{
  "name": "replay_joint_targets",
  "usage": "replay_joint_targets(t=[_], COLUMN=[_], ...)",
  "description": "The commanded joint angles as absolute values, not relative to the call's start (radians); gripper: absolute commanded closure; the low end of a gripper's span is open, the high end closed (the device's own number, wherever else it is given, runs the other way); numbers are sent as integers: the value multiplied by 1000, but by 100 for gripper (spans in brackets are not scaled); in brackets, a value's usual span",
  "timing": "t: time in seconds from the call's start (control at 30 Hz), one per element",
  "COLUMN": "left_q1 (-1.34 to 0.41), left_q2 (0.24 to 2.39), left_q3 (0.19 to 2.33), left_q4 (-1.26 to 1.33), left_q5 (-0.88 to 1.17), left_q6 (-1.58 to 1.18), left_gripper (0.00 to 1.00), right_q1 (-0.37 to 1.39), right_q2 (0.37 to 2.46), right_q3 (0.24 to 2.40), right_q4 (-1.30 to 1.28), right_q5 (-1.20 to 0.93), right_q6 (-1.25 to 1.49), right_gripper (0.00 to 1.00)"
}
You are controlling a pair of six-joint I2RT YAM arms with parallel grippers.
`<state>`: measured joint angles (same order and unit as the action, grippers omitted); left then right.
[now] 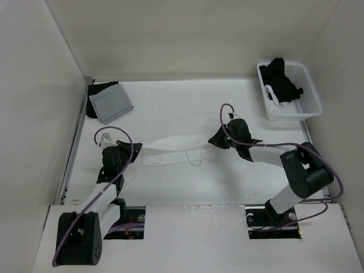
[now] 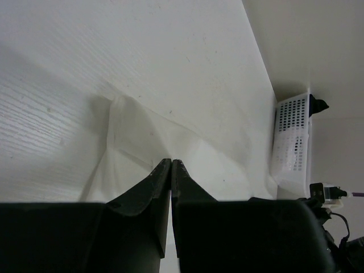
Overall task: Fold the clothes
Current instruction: Fold the tank top
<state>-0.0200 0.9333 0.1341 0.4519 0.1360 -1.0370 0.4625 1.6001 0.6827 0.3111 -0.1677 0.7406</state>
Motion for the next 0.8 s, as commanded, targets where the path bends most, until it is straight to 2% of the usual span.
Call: replay_joint_targets(t=[0.0,0.37,0.63,0.77], left_q1=[-16,-5,33,48], left_q2=[850,609,450,471], left_q3=[158,146,55,34], left_q4=[445,224,68,-1], left_q5=[170,216,275,247], left_q6=[-1040,-1026,-996,-996], left_gripper=[97,97,97,93], right_q1=[485,510,525,525], right_q2=[1464,1324,1319,1358], right_q3=[667,552,457,451], right_q4=[324,247,250,265], right_q5=[-163,-157,-107,-95], right_q6=[736,741,765,782], right_gripper=[93,92,93,91])
